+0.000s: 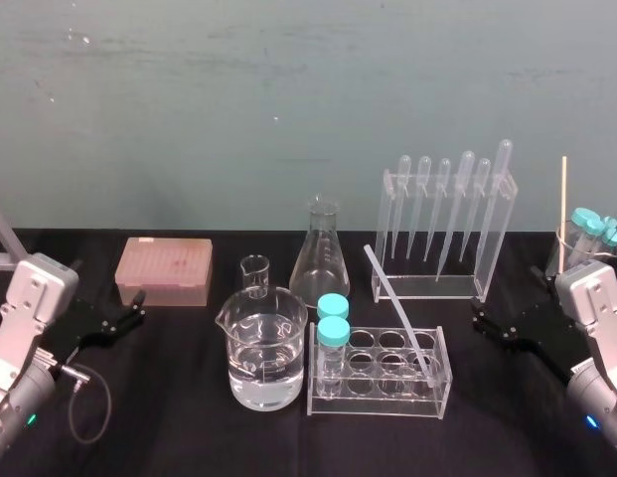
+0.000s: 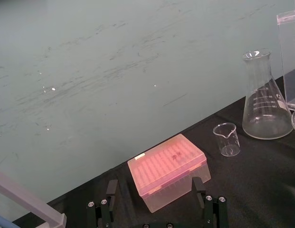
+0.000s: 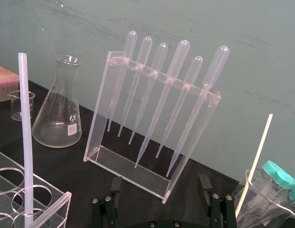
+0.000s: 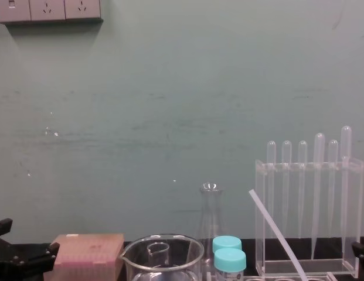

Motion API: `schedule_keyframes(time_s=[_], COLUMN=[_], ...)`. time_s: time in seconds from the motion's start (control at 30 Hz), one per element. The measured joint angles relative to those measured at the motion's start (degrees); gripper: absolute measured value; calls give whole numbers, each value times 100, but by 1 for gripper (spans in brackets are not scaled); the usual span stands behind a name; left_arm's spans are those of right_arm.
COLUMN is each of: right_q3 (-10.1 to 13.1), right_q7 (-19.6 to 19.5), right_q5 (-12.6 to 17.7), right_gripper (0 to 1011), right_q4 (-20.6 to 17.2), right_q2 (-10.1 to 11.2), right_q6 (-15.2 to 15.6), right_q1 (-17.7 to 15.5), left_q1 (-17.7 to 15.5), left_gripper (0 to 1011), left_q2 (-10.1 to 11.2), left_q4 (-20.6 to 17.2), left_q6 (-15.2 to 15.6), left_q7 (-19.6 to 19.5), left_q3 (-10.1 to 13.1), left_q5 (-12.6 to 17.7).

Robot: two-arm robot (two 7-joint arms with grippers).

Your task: Pick up the stirring rod with one hand, then place it down.

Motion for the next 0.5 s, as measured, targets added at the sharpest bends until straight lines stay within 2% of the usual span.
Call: schedule_keyframes(time_s=[0.5], right_q3=[0], right_q7=[0], right_q5=[0], right_gripper=[1002], right_q4=[0], right_q2=[0], right_q6=[0], right_q1=[0], left_q1=[0], left_gripper=[1000], left_q2=[0], left_q4=[0], left_q6=[0], left_q7=[0], left_q3=[0], left_q5=[0])
